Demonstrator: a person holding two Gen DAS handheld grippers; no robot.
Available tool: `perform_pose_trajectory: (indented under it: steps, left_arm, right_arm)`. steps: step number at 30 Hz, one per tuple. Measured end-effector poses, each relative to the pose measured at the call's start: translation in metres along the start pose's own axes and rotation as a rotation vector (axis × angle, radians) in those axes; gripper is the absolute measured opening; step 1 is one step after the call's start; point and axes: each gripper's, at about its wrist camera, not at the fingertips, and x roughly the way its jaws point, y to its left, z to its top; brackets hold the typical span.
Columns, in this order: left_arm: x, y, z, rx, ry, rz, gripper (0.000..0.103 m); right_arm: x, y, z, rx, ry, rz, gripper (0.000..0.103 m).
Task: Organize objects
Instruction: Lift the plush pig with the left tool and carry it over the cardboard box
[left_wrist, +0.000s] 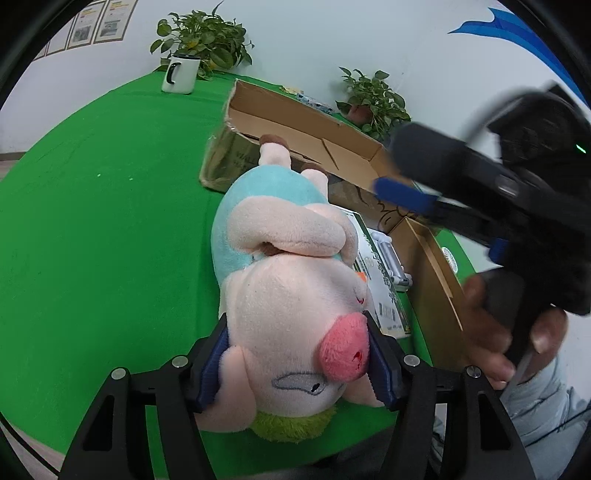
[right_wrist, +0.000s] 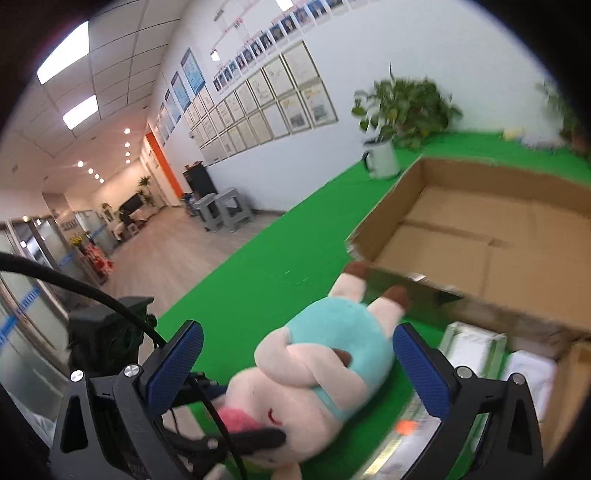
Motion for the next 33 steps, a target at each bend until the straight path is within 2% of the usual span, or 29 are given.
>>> perform_pose_trajectory:
  steps: [2,4,8,11,12,14,21,24,29,33]
  left_arm:
    - [-0.009,0.001,-0.006,0.002,-0.008,0.011,0.062]
    - [-0.014,0.004,-0.01,-0.013,-0.011,0.015,0.062]
    - [-0.019,0.007,-0.012,-0.027,-0.019,0.003,0.062]
    - [-0.019,0.005,-0.012,-0.018,-0.018,0.004,0.062]
    - [-0.019,0.006,-0.011,-0.024,-0.015,-0.004,0.062]
    - [-0.018,0.005,-0.011,-0.021,-0.018,0.001,0.062]
    - [-0.021,0.005,-0.016,-0.047,-0.031,-0.004,0.062]
    - [-0.02,0.003,-0.019,-0.036,-0.037,0.001,0.062]
    - [-0.02,-0.007,-0.022,0.01,-0.051,0.023,0.061]
    - [-0.021,-0.016,-0.022,0.039,-0.062,0.027,0.06]
  right_arm:
    - [0.022,-0.001,-0.003,0.074,0.055,0.039,0.102]
    - [0.041,-0.003,-0.009,0.142,0.109,0.038,0.102]
    - [0.041,0.006,-0.011,0.144,0.102,-0.027,0.102]
    - [0.039,0.003,-0.015,0.159,0.156,-0.117,0.102]
    - [0.037,-0.004,-0.019,0.186,0.174,-0.117,0.102]
    - [0.038,-0.013,-0.021,0.262,0.192,-0.07,0.102]
    - [0.064,-0.023,-0.029,0.421,0.279,0.001,0.103]
    - [0.067,-0.019,-0.026,0.398,0.29,-0.03,0.101]
    - [0.071,-0.01,-0.028,0.345,0.299,-0.083,0.093]
    - [0.069,-0.01,-0.025,0.339,0.288,-0.084,0.086]
